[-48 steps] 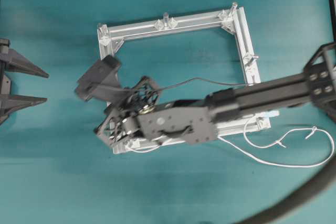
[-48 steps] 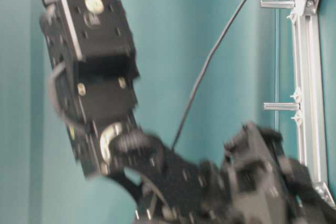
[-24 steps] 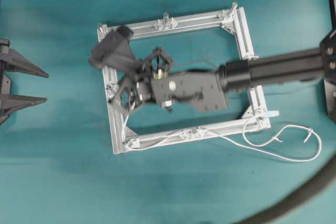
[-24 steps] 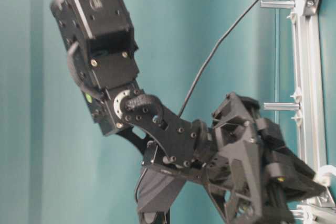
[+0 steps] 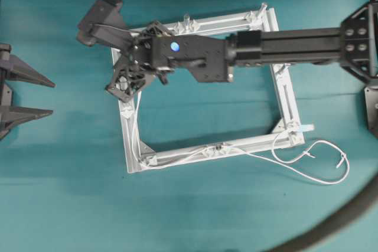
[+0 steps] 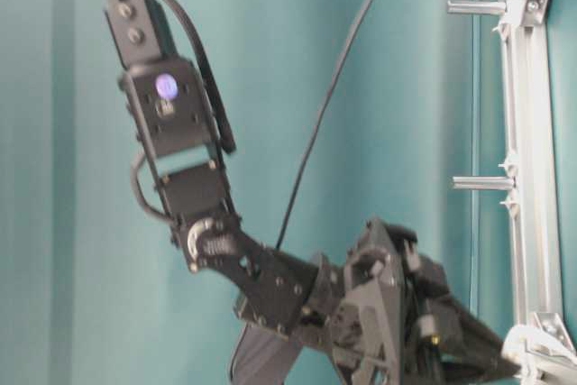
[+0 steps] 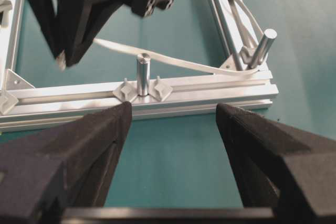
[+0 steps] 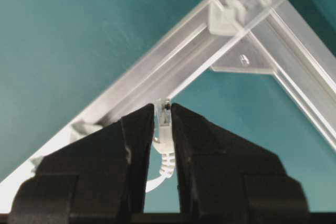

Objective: Move the cable alternately left and right between 8 pins so it hooks onto each one.

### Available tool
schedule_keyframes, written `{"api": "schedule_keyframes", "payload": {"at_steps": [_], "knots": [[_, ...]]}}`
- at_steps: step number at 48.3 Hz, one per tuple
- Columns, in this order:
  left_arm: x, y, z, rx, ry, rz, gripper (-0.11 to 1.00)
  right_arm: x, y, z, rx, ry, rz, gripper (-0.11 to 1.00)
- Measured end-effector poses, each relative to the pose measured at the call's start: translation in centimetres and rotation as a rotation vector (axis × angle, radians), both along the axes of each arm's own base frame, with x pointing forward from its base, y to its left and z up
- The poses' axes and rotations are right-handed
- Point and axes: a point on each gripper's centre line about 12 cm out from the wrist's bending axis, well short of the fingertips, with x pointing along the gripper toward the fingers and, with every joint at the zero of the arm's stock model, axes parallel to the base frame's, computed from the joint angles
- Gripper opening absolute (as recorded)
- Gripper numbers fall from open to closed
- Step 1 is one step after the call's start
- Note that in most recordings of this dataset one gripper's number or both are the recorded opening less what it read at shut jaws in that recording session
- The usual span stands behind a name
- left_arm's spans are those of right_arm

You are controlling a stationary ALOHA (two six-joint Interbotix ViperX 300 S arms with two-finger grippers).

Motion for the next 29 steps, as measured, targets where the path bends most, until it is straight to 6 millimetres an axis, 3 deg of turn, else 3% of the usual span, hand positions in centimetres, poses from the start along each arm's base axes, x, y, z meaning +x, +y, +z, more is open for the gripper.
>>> {"api": "schedule_keyframes", "payload": {"at_steps": [14,29], "knots": [[0.0,0.0,0.1,0.002,-0.003,0.000,0.75,2.7,-1.9,0.1,-0.052,0.009,0.098,0.14],[0.0,0.0,0.0,0.002,0.000,0.000,0.75,4.2,-4.0,-0.2,-0.102,-0.053,0.114,0.14]]}}
